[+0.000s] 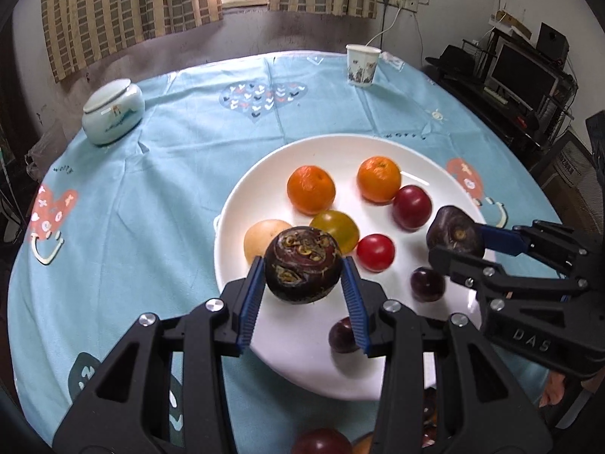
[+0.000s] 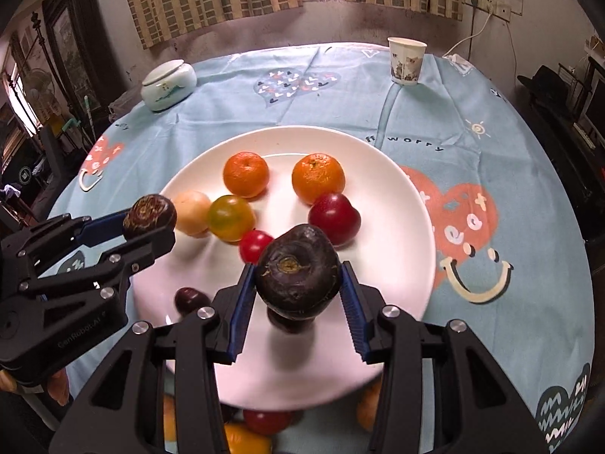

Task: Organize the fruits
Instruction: 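Carry both held fruits onto the white plate and open both tools, then move both open tools back over the fruit cluster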

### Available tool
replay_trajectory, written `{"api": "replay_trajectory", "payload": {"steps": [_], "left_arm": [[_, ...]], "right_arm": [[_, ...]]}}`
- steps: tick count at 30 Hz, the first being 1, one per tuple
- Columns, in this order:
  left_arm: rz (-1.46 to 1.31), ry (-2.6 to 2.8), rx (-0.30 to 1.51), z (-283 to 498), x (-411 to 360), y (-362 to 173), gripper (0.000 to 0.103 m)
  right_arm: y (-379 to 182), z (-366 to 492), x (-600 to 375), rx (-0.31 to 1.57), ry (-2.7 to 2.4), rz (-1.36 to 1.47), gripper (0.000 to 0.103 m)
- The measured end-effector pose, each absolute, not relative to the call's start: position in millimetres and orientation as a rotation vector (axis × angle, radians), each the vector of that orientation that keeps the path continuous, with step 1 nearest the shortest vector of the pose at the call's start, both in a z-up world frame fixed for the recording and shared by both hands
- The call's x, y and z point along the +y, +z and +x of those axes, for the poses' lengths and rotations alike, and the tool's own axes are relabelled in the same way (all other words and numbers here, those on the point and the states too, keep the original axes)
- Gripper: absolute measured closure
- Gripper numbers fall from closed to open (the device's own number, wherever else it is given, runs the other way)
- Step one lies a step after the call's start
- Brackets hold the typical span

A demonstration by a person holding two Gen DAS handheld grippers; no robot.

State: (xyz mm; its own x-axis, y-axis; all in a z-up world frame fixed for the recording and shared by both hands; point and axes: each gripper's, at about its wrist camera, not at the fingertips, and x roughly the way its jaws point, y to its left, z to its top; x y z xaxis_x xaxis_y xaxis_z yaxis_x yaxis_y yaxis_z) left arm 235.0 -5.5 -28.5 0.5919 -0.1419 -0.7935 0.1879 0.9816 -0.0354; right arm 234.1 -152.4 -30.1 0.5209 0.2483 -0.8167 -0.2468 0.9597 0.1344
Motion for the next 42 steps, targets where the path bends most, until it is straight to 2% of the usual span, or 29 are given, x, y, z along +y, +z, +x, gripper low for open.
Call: {"api": "replay_trajectory", "payload": {"steps": [11, 13, 14, 15, 16, 17, 20, 26, 32, 35, 39, 40, 42], "left_arm": [[0.047, -0.213, 0.939, 248, -8, -43, 0.061], [0.042, -0.216, 0.932, 248, -7, -42, 0.054], [0.037, -0.214, 0.92, 246, -6, -39, 0.043], [0.033, -0.209, 0.902, 244, -4, -36, 0.038], [0.033, -0.202, 0.881, 240, -2, -32, 0.036], [0.035, -0.196, 0.864, 237, 0, -28, 0.034], [0.039, -0.164, 0.822, 228, 5, -19, 0.029], [0.01, -0.148, 0.848, 227, 12, -24, 0.029], [0.014, -0.159, 0.807, 210, 10, -20, 0.029], [-0.022, -0.147, 0.824, 189, 17, -18, 0.028], [-0.063, -0.159, 0.818, 147, 28, -13, 0.021], [-0.072, -0.163, 0.815, 135, 30, -12, 0.02], [-0.084, -0.169, 0.815, 115, 32, -14, 0.019]], "right_arm": [[-46, 248, -149, 0.993, 0.304, -0.011, 0.058], [-47, 250, -150, 0.993, 0.305, -0.006, 0.057], [-46, 250, -151, 0.986, 0.304, 0.002, 0.052], [-43, 248, -153, 0.964, 0.299, 0.005, 0.044], [-40, 246, -154, 0.94, 0.287, -0.001, 0.038], [-37, 243, -155, 0.913, 0.272, -0.011, 0.036], [-29, 237, -164, 0.847, 0.212, -0.029, 0.036], [-32, 242, -196, 0.849, 0.138, 0.109, 0.036], [-25, 230, -206, 0.786, 0.086, 0.099, 0.036], [-25, 205, -217, 0.834, 0.08, 0.122, 0.036], [-23, 155, -228, 0.859, 0.092, 0.102, 0.036], [-24, 143, -229, 0.864, 0.086, 0.095, 0.035], [-26, 118, -235, 0.876, 0.082, 0.111, 0.026]]}}
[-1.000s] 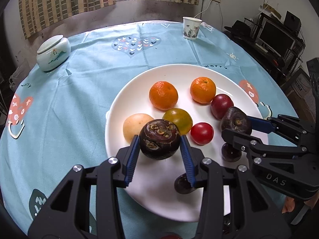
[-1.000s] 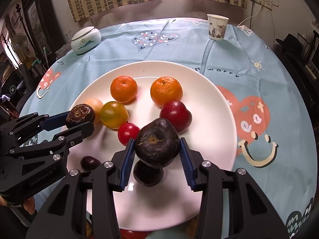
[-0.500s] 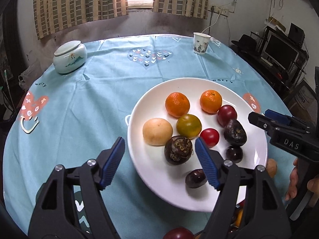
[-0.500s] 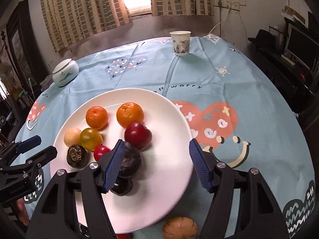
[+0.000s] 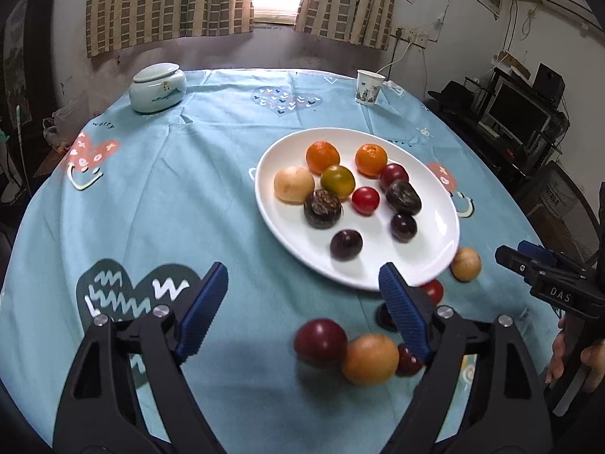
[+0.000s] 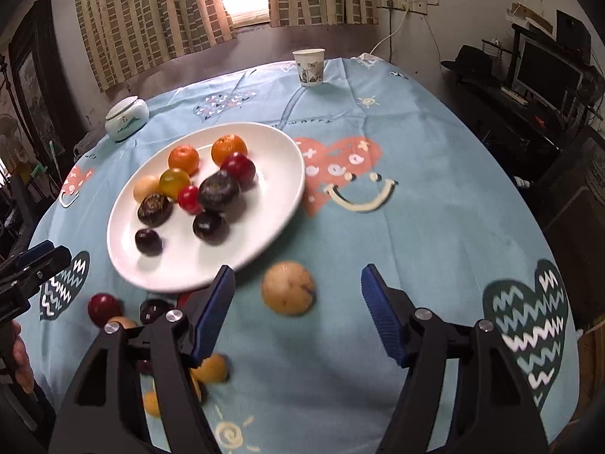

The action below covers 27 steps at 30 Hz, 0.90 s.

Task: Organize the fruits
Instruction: 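Move both open tools back over the fruit cluster, then grasp a tan speckled fruit with the right tool while the left grasps a dark red apple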

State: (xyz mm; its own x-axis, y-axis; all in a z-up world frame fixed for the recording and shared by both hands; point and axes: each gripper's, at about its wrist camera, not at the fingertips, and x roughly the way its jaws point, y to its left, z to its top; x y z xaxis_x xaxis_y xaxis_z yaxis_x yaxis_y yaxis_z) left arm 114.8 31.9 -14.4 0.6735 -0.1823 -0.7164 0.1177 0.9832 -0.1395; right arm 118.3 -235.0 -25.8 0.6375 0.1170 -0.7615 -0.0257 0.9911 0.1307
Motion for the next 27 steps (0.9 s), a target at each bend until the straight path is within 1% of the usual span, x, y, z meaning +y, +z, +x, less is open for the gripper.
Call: {"api": "replay_trajectory", "payload": {"steps": [4, 8, 24, 25, 26, 27], "left_arm": [[-0.099, -0.208, 0.854, 85, 28, -25, 0.018], [-0.034, -0.213, 0.871, 71, 16, -32, 0.018], [-0.059, -0.182, 0.903, 66, 34, -38, 0.016], [-0.066, -0.183, 0.907, 67, 36, -39, 0.016], [-0.069, -0.182, 0.911, 68, 36, -40, 0.016], [-0.067, -0.178, 0.914, 69, 36, -41, 0.016]], "right_arm": [[-34, 90, -237, 0.908, 0.09, 0.149, 0.026], [-43, 85, -230, 0.944, 0.114, 0.151, 0.026], [-70, 147, -221, 0.969, 0.079, 0.037, 0.027], [-73, 151, -221, 0.971, 0.077, 0.033, 0.028], [-78, 156, -220, 0.982, 0.078, 0.026, 0.042], [-83, 161, -218, 1.001, 0.099, 0.027, 0.052]]}}
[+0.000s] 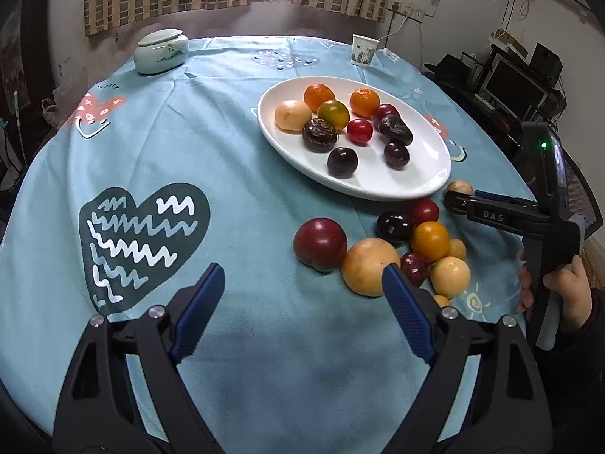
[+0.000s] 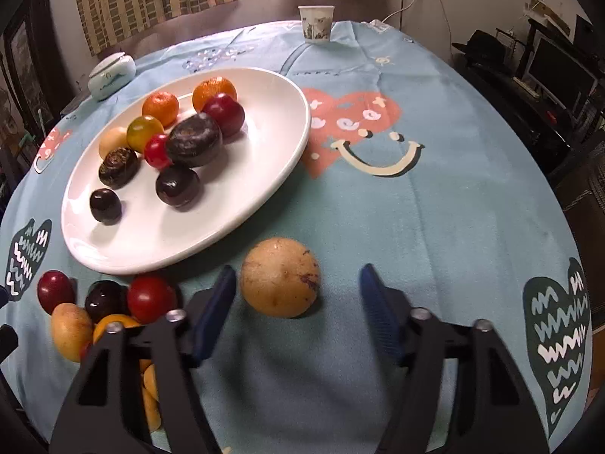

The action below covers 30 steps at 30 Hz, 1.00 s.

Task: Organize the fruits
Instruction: 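Grasp a tan speckled fruit with the right tool while the left grasps a dark red apple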

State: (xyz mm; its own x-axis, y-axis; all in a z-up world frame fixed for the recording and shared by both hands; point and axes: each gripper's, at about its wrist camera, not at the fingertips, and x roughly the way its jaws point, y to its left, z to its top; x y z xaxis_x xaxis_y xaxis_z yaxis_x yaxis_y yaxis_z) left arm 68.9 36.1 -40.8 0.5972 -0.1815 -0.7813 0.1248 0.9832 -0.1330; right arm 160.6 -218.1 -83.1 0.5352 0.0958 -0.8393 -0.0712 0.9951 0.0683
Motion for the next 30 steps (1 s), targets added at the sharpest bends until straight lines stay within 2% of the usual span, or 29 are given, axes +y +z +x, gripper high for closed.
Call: {"api": "replay_trajectory", "payload": {"steps": [2, 9, 16, 17, 18, 20, 22, 23, 30], "left_arm": [[-0.059, -0.167, 0.924, 71, 36, -43, 0.016], [-0.012, -0.11, 0.973, 83, 42, -61, 0.016], [0.061, -0.107, 1.019, 106, 23, -89, 0.019], [0.08, -0.109, 1.003, 107, 18, -89, 0.021], [0.075, -0.127, 1.003, 109, 16, -88, 0.032], [0.038, -0.17, 1.005, 113, 15, -86, 0.045], [0.041, -0.181, 0.998, 116, 11, -86, 0.054], [0.037, -0.189, 0.995, 117, 10, -86, 0.061], [-0.038, -0.219, 0.992, 108, 15, -75, 0.065]], "right_arm": [[-83, 161, -214, 0.991, 0.095, -0.005, 0.063], [-53, 115, -220, 0.953, 0.19, 0.097, 0.063], [-56, 90, -227, 0.997, 0.22, 0.16, 0.062], [-56, 89, -228, 0.996, 0.222, 0.168, 0.062], [-56, 86, -227, 0.994, 0.222, 0.171, 0.062], [-56, 84, -227, 0.992, 0.227, 0.181, 0.062], [-56, 83, -225, 0.994, 0.236, 0.183, 0.062], [-56, 82, -223, 0.996, 0.241, 0.183, 0.062], [-48, 77, -209, 0.986, 0.277, 0.16, 0.062]]}}
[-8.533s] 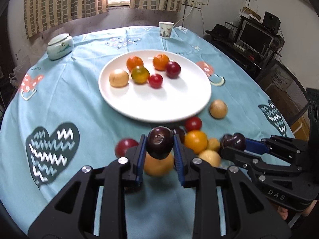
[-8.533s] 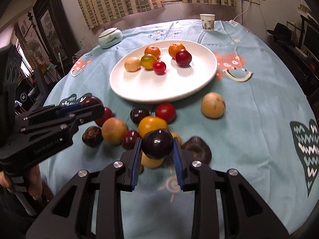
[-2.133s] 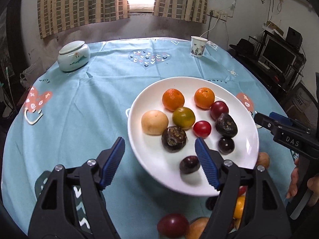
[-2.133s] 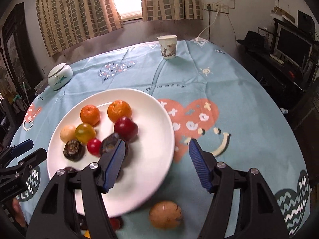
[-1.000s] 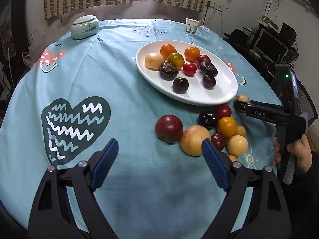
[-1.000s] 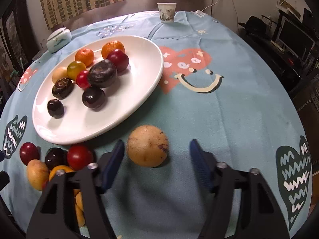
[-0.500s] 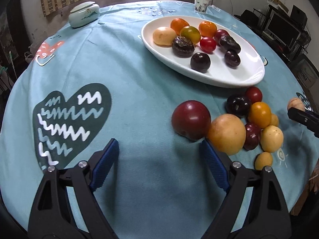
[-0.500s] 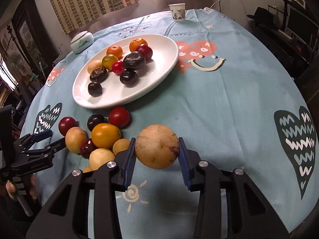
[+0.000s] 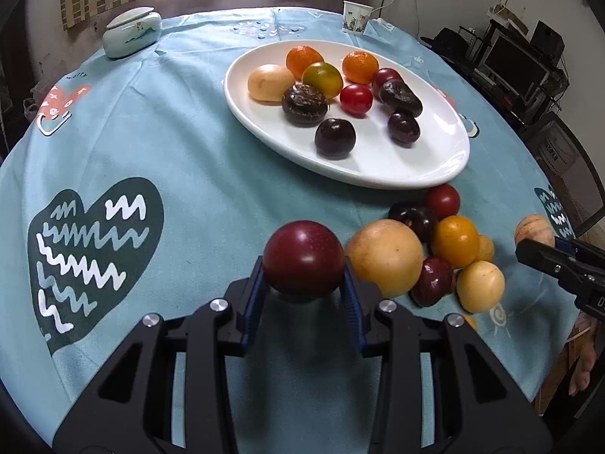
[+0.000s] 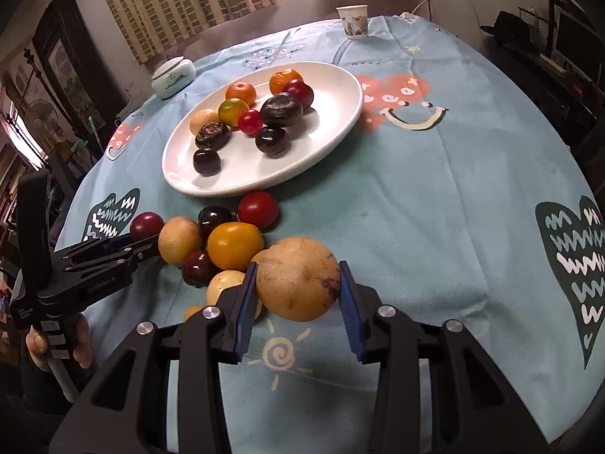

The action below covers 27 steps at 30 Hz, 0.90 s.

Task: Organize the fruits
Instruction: 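Grasp a tan speckled fruit with the right tool while the left grasps a dark red apple, then carry both held fruits onto the white plate and open both tools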

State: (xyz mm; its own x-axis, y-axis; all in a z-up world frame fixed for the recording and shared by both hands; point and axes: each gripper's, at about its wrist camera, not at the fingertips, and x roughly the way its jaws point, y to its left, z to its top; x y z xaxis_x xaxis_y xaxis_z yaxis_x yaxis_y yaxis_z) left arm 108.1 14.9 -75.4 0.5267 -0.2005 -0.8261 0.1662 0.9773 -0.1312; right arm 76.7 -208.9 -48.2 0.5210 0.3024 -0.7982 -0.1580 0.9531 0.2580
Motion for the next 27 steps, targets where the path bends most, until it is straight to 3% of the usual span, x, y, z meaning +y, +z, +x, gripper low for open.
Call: {"api": "replay_trajectory", "payload": {"steps": [13, 27], "left_arm": [[-0.054, -0.285, 0.895, 80, 12, -29, 0.065], [-0.022, -0.294, 0.881, 100, 3, -14, 0.065]], "right_arm": [[-38, 73, -195, 0.969, 0.305, 0.135, 0.062], [-40, 78, -190, 0.975, 0.327, 0.136, 0.062]]}}
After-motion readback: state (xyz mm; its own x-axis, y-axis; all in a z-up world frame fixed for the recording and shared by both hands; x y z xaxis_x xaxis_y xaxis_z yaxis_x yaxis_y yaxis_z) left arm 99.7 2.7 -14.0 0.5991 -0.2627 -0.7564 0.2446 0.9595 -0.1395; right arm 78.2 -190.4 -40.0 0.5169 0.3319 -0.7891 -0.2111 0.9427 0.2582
